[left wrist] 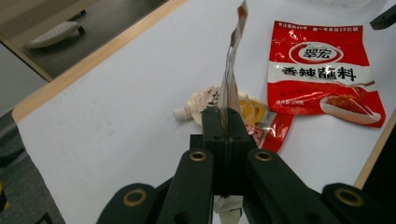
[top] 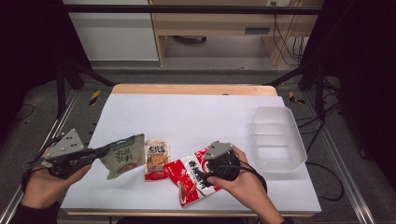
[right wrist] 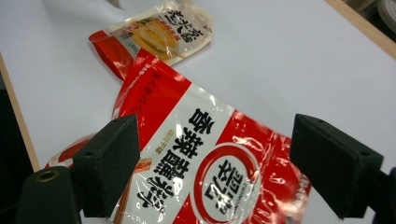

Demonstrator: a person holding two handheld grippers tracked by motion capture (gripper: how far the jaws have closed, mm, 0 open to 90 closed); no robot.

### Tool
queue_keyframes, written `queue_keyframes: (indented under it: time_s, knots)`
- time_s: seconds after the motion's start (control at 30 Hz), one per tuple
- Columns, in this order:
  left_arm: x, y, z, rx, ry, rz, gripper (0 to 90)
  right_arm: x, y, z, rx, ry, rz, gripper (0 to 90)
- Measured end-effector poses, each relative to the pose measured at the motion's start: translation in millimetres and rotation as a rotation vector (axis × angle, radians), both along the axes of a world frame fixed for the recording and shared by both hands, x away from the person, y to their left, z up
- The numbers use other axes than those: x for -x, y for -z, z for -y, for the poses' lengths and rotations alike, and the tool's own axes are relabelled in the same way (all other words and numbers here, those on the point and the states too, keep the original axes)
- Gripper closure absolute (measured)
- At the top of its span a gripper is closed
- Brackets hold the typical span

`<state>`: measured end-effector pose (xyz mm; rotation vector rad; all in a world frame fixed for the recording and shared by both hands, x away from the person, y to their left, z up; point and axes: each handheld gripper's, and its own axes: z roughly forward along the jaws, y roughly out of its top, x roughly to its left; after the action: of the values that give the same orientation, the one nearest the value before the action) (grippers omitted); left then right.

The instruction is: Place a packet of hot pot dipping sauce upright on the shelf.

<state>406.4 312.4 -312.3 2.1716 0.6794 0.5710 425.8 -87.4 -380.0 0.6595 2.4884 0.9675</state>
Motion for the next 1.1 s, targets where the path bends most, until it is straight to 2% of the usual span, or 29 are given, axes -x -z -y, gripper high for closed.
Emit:
queue_keyframes:
  time_s: [0.1,0.13,0.2,0.33,0.37,0.43,0.47,0.63,0.77,0.93,1.03,1.1]
  knots:
    - [-7.5,-7.7,11.0,-0.003,0.027,0.008,90.0,-4.3,-16.6,-2.9,0.036,-0.034,0.011,16.8]
    - [-11.3,-10.7,17.2,-0.007,0.038,0.011,90.0,-6.6,-27.1,-4.2,0.067,-0.054,0.02,16.8]
    - [-17.4,-14.3,28.4,-0.003,0.063,0.005,90.0,-8.7,-36.7,-5.3,0.102,-0.078,0.031,16.8]
    - [-27.8,-20.7,54.1,0.0,0.128,-0.002,90.0,-12.3,-47.7,-5.9,0.137,-0.096,0.047,18.2]
    - [-29.6,-21.7,61.7,-0.002,0.142,0.002,90.0,-15.4,-54.7,-4.9,0.154,-0.11,0.06,21.7]
    - [-31.8,-23.4,75.4,-0.007,0.171,0.001,90.0,-16.4,-57.1,-4.1,0.165,-0.119,0.063,24.3]
    - [-33.0,-24.2,85.2,-0.006,0.193,0.002,90.0,-19.2,-63.4,-1.5,0.191,-0.126,0.086,26.0]
    - [-37.5,-23.4,122.2,-0.026,0.264,0.0,90.0,-22.1,-75.7,5.3,0.203,-0.134,0.09,26.7]
    - [-43.0,-18.1,145.4,-0.029,0.306,-0.013,90.0,-23.3,-83.7,12.6,0.21,-0.144,0.071,25.6]
    - [-46.3,-10.2,165.6,-0.034,0.342,-0.03,90.0,-22.8,-85.8,19.1,0.233,-0.158,0.076,30.9]
    - [-45.7,-7.4,173.6,-0.046,0.361,-0.032,90.0,-22.9,-84.2,20.8,0.258,-0.183,0.088,37.5]
    - [-44.9,-6.6,176.9,-0.05,0.37,-0.031,90.0,-22.9,-83.1,20.2,0.271,-0.195,0.092,38.3]
